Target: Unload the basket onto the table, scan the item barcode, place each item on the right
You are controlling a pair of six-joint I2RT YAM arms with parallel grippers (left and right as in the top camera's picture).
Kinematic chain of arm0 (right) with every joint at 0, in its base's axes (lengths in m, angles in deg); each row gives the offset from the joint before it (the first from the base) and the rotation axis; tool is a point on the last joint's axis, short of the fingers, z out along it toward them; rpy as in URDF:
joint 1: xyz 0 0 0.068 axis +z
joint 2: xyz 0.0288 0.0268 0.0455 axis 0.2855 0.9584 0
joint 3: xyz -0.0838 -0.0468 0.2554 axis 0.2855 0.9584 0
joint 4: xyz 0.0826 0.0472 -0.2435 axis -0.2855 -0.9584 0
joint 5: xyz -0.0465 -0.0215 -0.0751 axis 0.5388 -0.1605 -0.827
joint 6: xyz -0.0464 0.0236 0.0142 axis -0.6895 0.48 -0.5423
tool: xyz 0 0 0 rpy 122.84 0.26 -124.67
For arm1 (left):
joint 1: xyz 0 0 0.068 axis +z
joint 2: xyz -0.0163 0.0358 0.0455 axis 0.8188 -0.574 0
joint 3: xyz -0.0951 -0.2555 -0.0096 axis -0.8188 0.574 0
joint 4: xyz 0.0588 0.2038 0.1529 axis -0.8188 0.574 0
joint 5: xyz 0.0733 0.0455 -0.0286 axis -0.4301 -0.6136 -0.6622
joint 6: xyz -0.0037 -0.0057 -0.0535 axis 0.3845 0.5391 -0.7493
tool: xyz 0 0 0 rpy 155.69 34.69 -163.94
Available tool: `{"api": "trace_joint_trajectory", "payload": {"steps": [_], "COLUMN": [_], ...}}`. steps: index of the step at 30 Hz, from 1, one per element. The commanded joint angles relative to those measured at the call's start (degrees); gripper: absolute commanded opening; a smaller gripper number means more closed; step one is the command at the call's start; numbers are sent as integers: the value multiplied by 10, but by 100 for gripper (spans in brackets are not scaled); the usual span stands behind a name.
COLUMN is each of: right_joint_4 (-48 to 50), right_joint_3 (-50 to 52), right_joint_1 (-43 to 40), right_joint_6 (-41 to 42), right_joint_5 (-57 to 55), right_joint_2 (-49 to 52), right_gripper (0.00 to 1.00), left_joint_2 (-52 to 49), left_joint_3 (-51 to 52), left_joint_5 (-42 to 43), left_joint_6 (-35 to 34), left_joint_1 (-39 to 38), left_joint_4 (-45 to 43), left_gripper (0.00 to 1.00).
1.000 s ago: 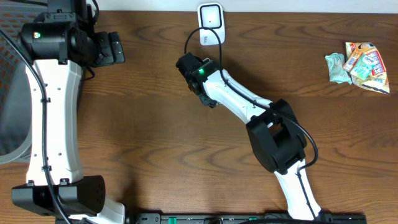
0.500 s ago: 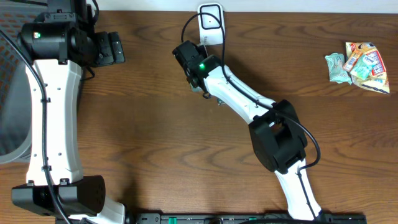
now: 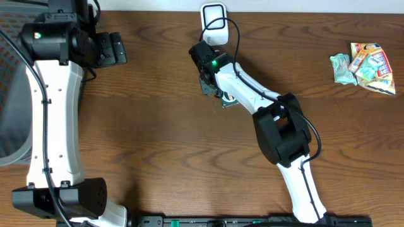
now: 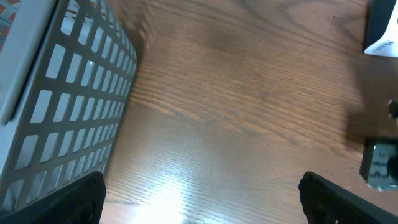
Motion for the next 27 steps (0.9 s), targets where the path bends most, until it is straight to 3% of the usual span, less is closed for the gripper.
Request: {"api": "trace_joint_trajectory", "payload": {"steps": [1,14,21,25,27], "right_joint_4": [-55,-240,-274,-270,-273], "right_joint_3": [-4,-8,-8,-8,-8], "right_joint_1": [3,-10,-37,-61,-75], "right_joint_6": [12,-8,0,22,41], "right_joint_5": [7,-23,-11,-7,3], "right_joint_2": [0,-52,-123,-187,-206], "right_gripper": [1,1,4,29,56], "left_joint_2": [-2,-2,-2,-2,-2], "left_joint_3": [3,3,3,3,3], "left_joint_5": [-9,-9,-9,-9,-9], "left_joint_6": [-5,-5,-5,-5,-5], "left_joint_1": [2,2,2,2,2], "left_joint_4": [0,0,0,0,0], "left_gripper": [98,98,98,98,97]}}
